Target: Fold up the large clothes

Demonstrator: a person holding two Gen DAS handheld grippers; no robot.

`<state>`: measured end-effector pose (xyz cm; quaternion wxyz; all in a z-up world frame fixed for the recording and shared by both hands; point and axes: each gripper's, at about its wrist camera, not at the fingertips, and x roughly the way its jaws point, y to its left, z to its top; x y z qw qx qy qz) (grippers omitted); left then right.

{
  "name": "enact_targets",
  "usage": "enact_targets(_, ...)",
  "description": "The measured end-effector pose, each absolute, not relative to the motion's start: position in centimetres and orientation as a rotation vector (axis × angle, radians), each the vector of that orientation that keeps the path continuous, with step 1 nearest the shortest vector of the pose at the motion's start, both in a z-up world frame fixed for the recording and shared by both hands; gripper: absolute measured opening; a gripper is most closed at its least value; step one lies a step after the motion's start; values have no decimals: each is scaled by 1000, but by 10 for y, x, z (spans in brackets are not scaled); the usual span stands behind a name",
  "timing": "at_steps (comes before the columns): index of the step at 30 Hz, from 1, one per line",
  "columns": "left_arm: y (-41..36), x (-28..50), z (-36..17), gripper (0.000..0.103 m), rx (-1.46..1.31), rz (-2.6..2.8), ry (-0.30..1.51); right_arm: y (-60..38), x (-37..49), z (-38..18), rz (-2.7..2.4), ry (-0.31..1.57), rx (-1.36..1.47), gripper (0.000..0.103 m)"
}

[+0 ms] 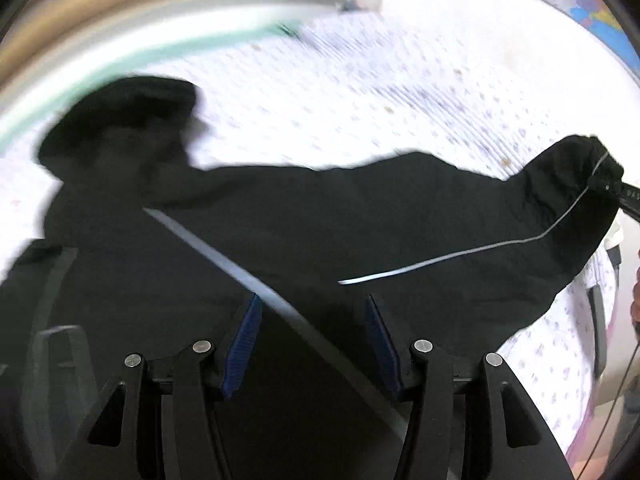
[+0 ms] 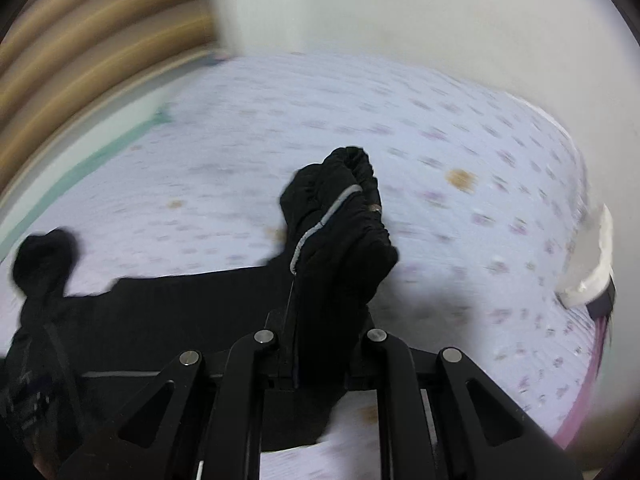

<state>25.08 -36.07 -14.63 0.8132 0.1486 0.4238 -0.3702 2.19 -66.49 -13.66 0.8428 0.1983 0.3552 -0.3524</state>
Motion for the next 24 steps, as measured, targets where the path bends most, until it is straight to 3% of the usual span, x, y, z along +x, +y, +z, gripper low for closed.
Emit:
enact_targets(12, -174, 273, -101, 55, 224, -617, 858, -423, 166, -105, -277, 820, 159, 17)
enact_targets(24, -54, 296, -136, 55, 51, -517, 906, -241, 264, -215, -11, 1045, 21, 21)
